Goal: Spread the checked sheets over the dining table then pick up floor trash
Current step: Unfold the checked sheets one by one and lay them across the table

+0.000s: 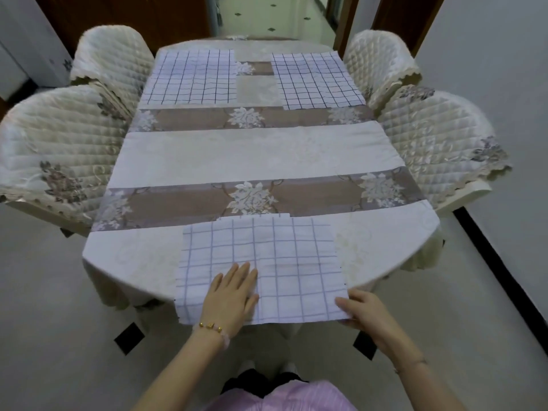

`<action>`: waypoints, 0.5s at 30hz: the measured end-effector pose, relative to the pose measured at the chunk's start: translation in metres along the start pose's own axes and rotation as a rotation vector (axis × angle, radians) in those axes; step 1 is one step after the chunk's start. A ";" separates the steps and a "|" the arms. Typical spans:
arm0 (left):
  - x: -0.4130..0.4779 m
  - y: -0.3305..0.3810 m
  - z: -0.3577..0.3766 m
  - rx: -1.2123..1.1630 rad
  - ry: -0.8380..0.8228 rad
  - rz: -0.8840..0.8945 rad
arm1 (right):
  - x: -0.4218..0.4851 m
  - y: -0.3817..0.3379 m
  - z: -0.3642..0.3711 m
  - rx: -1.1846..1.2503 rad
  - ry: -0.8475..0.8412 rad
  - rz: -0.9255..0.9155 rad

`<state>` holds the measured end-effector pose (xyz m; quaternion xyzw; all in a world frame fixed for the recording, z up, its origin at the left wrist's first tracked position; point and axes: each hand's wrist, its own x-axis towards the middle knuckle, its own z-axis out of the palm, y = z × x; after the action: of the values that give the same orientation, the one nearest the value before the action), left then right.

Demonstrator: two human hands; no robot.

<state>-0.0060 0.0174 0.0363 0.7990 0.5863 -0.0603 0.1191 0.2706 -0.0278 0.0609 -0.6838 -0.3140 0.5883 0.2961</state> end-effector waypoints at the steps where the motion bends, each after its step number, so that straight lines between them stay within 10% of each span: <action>1: 0.000 0.002 -0.001 -0.012 -0.017 0.017 | -0.004 0.000 0.001 0.035 0.006 -0.006; 15: -0.008 0.087 -0.065 -0.802 0.181 0.179 | -0.017 -0.042 0.018 0.232 -0.033 -0.178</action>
<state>0.0718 0.0023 0.1115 0.7392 0.4995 0.2537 0.3737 0.2470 -0.0137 0.1016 -0.6050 -0.3081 0.6032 0.4187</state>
